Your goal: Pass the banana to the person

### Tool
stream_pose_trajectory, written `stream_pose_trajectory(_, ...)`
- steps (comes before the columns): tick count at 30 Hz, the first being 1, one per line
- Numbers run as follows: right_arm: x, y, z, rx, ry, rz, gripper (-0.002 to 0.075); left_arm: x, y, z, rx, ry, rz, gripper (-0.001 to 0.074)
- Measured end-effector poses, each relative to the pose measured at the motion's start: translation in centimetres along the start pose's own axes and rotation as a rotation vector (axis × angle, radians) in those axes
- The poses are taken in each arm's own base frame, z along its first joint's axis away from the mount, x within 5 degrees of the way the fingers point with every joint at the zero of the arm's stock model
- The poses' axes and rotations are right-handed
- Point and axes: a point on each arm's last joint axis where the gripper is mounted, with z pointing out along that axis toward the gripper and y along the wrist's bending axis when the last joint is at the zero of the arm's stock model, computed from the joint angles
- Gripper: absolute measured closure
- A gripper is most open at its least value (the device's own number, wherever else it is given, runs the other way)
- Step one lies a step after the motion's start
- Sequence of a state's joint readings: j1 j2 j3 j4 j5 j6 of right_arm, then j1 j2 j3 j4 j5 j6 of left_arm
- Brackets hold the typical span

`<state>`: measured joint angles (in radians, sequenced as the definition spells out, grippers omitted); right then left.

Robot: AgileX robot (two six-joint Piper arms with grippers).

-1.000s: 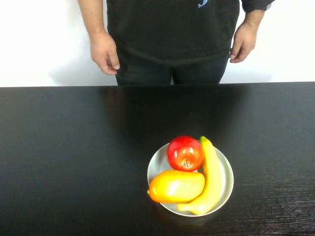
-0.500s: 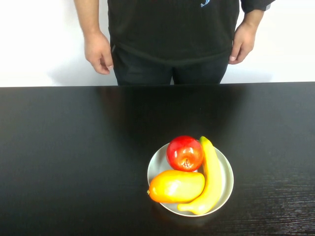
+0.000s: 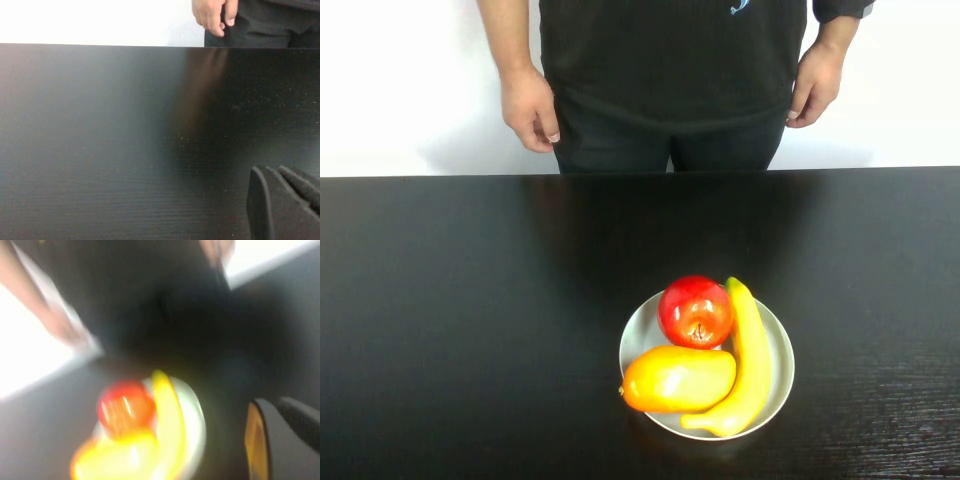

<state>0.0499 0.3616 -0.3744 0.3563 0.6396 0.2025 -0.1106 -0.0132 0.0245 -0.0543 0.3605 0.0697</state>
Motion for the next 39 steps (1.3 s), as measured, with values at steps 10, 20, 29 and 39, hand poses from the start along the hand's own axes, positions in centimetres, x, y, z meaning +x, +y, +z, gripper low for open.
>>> stream_pose_trajectory(10,-5.9,2.3,6.5,0.158,0.548,-0.134,0.0731,0.0,0.0,0.0,0.000,0.000,0.000,0.0738)
stream_pose_trajectory(20,-6.3,10.5,15.4,0.121,0.633,-0.356,0.0648,0.0,0.0,0.0,0.000,0.000,0.000,0.0738)
stream_pose_trajectory(29,-3.0,14.0,22.5,0.170,0.739,-0.407,0.0333,0.0,0.0,0.0,0.000,0.000,0.000,0.0738)
stream_pose_trajectory(39,-0.5,13.3,26.9,0.237,0.824,-0.401,0.0333,0.0,0.0,0.0,0.000,0.000,0.000,0.0738)
